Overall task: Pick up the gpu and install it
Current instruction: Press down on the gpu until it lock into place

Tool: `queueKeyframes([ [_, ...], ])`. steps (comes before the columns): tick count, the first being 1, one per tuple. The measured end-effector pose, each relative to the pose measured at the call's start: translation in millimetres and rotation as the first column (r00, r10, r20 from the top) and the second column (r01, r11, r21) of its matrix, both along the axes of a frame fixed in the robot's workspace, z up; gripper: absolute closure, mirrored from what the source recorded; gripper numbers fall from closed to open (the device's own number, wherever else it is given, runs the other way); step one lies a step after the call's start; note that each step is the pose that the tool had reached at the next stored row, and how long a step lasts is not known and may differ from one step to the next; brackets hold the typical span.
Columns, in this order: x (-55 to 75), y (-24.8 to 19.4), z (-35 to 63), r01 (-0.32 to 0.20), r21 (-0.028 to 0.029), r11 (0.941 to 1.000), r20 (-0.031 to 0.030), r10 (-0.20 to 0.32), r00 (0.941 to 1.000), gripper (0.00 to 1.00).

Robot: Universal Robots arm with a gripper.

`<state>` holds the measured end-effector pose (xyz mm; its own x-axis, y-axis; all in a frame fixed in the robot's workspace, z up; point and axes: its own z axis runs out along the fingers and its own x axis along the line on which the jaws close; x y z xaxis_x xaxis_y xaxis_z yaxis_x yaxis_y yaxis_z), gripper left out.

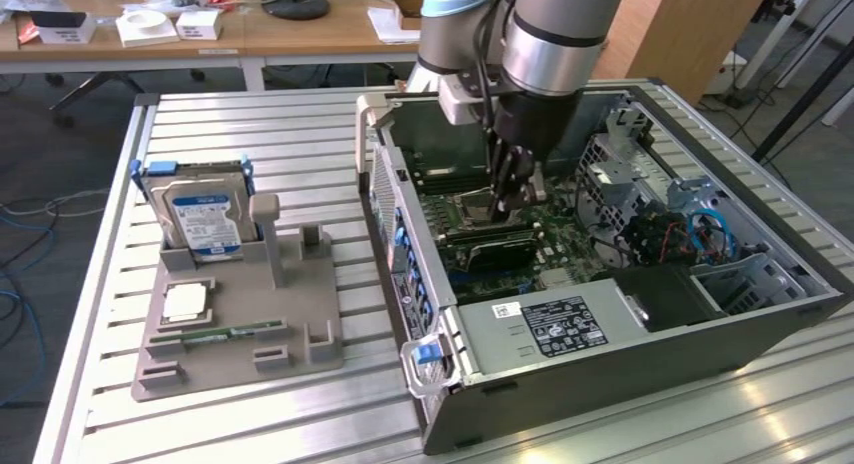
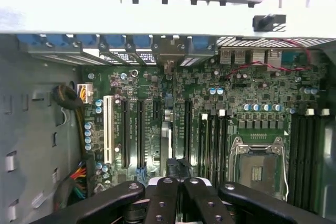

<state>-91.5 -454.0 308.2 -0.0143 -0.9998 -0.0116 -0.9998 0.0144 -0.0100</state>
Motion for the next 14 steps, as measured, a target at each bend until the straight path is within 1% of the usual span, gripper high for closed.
queueKeyframes([
  [4,0.0,0.0,10.8,0.0,0.0,1.0,0.0,0.0,1.0,0.9],
  [9,0.0,0.0,20.2,0.0,-0.0001,1.0,0.0,0.0,1.0,0.9],
  [11,0.0,0.0,22.8,0.0,0.0,1.0,0.0,0.0,1.0,0.9],
  [14,0.0,0.0,23.0,0.0,0.0001,1.0,0.0,0.0,1.0,0.9],
])
